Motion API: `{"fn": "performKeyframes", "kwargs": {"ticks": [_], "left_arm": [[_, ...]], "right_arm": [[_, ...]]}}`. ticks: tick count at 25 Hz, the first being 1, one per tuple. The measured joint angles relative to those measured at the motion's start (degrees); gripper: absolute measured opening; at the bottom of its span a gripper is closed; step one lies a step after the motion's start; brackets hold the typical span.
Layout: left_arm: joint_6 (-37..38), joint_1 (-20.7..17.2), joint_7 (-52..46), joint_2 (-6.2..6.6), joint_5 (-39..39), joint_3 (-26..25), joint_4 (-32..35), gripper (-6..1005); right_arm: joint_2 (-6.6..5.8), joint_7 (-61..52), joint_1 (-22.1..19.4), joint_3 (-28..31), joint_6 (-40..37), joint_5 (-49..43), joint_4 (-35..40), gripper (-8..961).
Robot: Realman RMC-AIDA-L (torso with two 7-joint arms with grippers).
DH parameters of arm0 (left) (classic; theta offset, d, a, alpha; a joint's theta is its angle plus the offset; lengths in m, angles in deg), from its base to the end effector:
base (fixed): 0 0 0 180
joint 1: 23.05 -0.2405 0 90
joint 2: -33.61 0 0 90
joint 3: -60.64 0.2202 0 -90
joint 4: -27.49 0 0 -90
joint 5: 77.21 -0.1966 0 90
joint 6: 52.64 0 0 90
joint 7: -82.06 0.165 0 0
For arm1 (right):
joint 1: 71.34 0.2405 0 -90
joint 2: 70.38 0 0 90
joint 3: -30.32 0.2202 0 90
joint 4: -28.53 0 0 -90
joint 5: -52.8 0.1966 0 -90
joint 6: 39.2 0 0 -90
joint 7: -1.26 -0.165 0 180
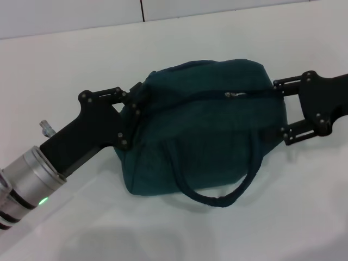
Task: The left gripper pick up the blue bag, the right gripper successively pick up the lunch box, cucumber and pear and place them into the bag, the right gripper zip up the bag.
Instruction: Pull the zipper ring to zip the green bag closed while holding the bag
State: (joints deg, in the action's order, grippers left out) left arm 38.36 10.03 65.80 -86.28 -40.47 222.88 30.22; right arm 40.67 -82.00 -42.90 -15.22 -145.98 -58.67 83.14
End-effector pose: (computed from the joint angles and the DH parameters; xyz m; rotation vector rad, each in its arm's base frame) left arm -0.1775 0.2792 -0.0531 -2.2861 0.0204 -1.1191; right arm 0.1976 0.2955 0.0731 -2.9414 0.2435 0.5545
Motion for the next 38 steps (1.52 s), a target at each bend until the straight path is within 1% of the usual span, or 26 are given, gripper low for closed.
{"fn": "performKeyframes", "kwargs": {"ticks": [5, 8, 10, 14, 18, 21, 24, 26, 29, 33, 38], "left_arm": [[0.01, -0.02, 0.00, 0.00, 0.02, 0.00, 0.00, 55], [0.01, 0.00, 0.00, 0.00, 0.04, 0.00, 0.00, 55], [0.03, 0.02, 0.01, 0.00, 0.06, 0.00, 0.00, 55], [0.05, 0.04, 0.01, 0.00, 0.07, 0.00, 0.00, 55], [0.05, 0.14, 0.00, 0.04, 0.09, 0.00, 0.00, 55], [0.05, 0.24, 0.00, 0.08, 0.09, 0.00, 0.00, 55], [0.05, 0.49, 0.00, 0.06, 0.10, 0.00, 0.00, 55], [0.04, 0.57, 0.00, 0.04, 0.11, 0.00, 0.00, 55], [0.00, 0.59, 0.00, 0.03, 0.11, 0.00, 0.07, 55], [-0.04, 0.93, -0.01, 0.01, 0.60, 0.00, 0.58, 55], [-0.43, 1.65, 0.00, 0.00, 0.92, 0.00, 0.61, 55]], "right_arm": [[0.23, 0.24, 0.51, -0.27, 1.33, 0.25, -3.14, 781], [0.45, 0.24, 1.15, -1.03, 0.95, -0.15, -5.12, 781], [0.38, 0.17, 1.56, -1.51, -0.27, -0.11, -6.50, 781], [-0.06, 0.08, 1.88, -1.06, -4.26, 0.69, -7.66, 781], [-0.58, -0.06, 1.57, 1.35, -7.48, 1.48, -7.79, 780], [-1.54, -0.09, 1.35, 2.92, -8.03, 1.50, -8.85, 780], [-2.90, -1.15, 2.00, 4.18, -8.13, 1.52, -11.34, 780], [-3.39, -2.21, 2.46, 5.35, -7.59, 1.61, -12.88, 780], [-3.56, -2.33, 2.87, 6.25, -6.34, 1.98, -15.76, 779], [-3.43, -2.38, 3.09, 6.53, -2.24, 2.31, -19.62, 779], [-3.60, -4.28, 3.47, 5.99, -2.49, 1.76, -21.80, 779]]}}
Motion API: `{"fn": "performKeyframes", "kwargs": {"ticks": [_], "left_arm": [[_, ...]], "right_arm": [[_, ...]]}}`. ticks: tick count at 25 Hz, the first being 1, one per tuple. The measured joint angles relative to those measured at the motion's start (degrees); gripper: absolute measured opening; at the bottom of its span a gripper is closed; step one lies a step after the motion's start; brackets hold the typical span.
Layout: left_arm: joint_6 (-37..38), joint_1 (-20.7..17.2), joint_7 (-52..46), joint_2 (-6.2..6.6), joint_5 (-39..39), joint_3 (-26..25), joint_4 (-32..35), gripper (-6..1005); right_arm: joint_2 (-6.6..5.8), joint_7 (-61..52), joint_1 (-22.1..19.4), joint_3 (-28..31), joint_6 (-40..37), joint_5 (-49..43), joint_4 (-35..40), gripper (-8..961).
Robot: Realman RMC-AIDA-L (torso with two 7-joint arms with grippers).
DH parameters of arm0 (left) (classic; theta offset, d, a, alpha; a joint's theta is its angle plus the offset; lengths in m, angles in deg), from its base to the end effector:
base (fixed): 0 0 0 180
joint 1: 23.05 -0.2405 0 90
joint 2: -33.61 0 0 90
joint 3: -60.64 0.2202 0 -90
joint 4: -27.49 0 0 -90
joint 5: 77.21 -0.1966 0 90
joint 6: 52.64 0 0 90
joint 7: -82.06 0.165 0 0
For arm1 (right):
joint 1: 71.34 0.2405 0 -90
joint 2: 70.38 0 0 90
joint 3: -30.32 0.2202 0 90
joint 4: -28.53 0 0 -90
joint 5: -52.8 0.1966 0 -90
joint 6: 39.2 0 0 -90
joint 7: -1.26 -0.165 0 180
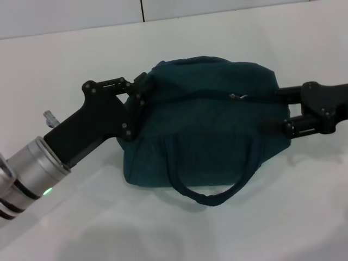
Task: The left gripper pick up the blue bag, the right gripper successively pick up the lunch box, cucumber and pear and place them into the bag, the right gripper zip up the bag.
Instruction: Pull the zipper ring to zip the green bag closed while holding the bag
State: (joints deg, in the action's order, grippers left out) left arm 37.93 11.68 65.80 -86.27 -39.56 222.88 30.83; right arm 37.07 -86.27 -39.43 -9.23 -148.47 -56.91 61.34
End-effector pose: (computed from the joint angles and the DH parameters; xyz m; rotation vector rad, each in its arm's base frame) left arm -0.1682 0.2860 -0.0528 -2.2780 0.0399 -1.1396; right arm 0.2100 0.2886 0.0652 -2.9118 0.7048 0.8929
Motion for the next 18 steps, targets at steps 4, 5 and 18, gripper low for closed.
{"fn": "performKeyframes", "kwargs": {"ticks": [4, 5, 18], "left_arm": [[-0.82, 0.12, 0.28, -0.22, 1.23, 0.00, 0.10, 55], [-0.88, 0.12, 0.36, -0.28, 1.51, 0.01, 0.15, 55], [-2.99, 0.66, 0.53, -0.05, 5.87, -0.10, 0.59, 55]], "right_arm": [[0.64, -3.11, -1.01, 1.13, -0.20, 0.65, -0.17, 778], [0.81, -5.32, -1.21, 1.69, 0.98, 0.82, -0.16, 778], [3.89, -4.73, -10.98, 4.85, 4.62, 6.10, 5.23, 753]]}}
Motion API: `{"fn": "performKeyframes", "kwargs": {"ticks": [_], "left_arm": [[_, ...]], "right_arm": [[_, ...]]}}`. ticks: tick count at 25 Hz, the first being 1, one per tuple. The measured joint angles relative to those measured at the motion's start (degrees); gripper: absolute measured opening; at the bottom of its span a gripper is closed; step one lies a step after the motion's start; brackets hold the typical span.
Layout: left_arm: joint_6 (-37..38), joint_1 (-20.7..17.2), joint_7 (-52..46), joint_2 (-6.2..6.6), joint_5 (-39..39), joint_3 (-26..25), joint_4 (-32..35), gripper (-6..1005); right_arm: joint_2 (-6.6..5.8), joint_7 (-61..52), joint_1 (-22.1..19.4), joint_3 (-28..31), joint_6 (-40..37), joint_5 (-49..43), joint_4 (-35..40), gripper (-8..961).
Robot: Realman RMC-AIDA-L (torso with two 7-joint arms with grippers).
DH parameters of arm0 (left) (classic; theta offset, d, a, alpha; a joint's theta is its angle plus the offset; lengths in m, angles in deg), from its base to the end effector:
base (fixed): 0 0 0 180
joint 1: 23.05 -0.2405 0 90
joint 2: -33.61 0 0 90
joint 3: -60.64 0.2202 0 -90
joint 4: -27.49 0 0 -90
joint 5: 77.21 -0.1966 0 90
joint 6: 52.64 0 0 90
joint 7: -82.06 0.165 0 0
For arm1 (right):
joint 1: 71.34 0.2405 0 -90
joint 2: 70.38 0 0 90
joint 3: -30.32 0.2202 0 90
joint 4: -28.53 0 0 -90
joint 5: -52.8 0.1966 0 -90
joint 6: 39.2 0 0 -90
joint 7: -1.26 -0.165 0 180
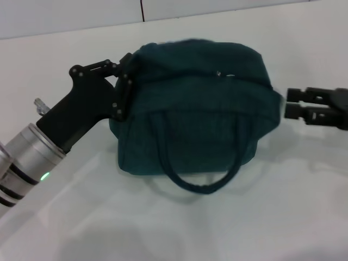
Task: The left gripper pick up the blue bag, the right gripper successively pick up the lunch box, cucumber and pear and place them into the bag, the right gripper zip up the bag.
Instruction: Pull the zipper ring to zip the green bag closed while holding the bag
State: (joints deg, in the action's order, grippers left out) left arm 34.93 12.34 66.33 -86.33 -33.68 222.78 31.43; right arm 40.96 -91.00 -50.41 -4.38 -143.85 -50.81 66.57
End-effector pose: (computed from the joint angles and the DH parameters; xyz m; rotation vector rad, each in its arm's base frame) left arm -0.1696 0.3031 -0.0464 -2.1891 -0.0161 -1.1052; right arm 0.2472 0.2713 0.0757 -2.5654 0.9427 1.0191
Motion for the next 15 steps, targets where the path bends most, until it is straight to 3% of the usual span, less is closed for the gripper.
{"fn": "performKeyframes", "kwargs": {"ticks": [7, 14, 15], "left_arm": [[-0.30, 0.20, -0.05, 0.13, 0.17, 0.02, -0.24, 55], [-1.03, 0.46, 0.00, 0.02, -0.21, 0.33, -0.24, 55], [-1.03, 0.46, 0.00, 0.00, -0.28, 0.39, -0.24, 55]], "right_arm": [[-1.12, 0.60, -0.82, 0.78, -4.56, 0.53, -0.28, 730], [-0.13, 1.33, 0.48, 2.15, -5.16, 2.19, -0.76, 707], [0.09, 1.50, 1.04, 2.17, -5.03, 2.56, -0.94, 653]]}}
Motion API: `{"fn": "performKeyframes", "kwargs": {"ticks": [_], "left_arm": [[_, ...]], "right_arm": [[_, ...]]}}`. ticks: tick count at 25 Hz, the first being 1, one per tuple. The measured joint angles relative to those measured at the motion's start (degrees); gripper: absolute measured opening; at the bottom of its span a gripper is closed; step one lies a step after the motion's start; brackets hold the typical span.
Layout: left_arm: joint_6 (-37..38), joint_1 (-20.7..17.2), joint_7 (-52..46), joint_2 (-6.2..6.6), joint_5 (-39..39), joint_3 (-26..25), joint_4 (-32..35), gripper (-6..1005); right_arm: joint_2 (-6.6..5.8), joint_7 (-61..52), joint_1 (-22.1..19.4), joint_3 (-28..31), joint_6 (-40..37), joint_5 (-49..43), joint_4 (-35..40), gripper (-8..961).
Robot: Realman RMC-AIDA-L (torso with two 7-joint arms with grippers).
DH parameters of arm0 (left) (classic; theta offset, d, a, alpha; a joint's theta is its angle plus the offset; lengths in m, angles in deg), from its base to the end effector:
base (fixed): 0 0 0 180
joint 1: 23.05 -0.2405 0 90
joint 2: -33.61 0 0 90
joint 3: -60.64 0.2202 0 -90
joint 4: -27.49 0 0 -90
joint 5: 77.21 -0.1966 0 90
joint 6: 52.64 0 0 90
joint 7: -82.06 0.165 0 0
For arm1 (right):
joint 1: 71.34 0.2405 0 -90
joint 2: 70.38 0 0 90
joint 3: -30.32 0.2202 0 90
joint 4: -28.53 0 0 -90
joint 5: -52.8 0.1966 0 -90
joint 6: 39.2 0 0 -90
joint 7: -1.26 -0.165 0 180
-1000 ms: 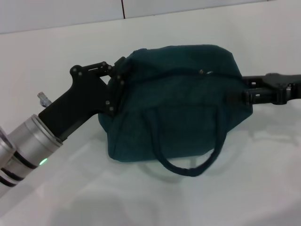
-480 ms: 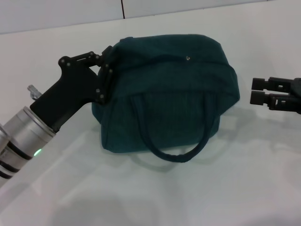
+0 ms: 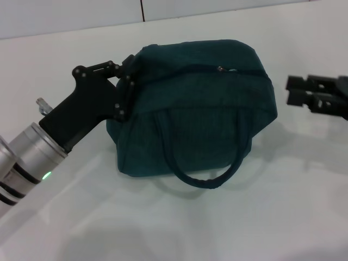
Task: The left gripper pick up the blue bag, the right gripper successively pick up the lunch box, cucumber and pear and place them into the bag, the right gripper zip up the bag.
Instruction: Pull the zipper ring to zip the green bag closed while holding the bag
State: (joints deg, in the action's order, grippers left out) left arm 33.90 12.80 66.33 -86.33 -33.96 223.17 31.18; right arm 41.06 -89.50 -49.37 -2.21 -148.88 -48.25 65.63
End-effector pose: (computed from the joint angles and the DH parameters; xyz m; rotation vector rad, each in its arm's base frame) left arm -0.1700 0.3049 -0.0490 -2.2080 -0.0113 -1.0829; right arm 0.2320 0.2678 0.0841 -2.5818 0.8430 1.1599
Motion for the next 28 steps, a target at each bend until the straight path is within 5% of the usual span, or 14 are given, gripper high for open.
{"fn": "performKeyframes", "kwargs": {"ticks": [10, 23, 28], "left_arm": [[0.27, -0.30, 0.14, 0.08, -1.03, 0.21, 0.01, 55], [0.06, -0.41, 0.79, 0.09, -1.07, 0.24, -0.13, 55], [-0.01, -0.38, 0.79, 0.12, -1.07, 0.24, -0.23, 55]], "right_arm": [[0.43, -0.29, 7.47, -0.95, 3.58, 0.11, -1.60, 579], [-0.07, -0.64, 7.30, -3.99, 9.62, -0.01, -1.61, 550], [-0.21, -0.67, 7.97, -8.18, 12.30, -0.23, -1.51, 440]]}}
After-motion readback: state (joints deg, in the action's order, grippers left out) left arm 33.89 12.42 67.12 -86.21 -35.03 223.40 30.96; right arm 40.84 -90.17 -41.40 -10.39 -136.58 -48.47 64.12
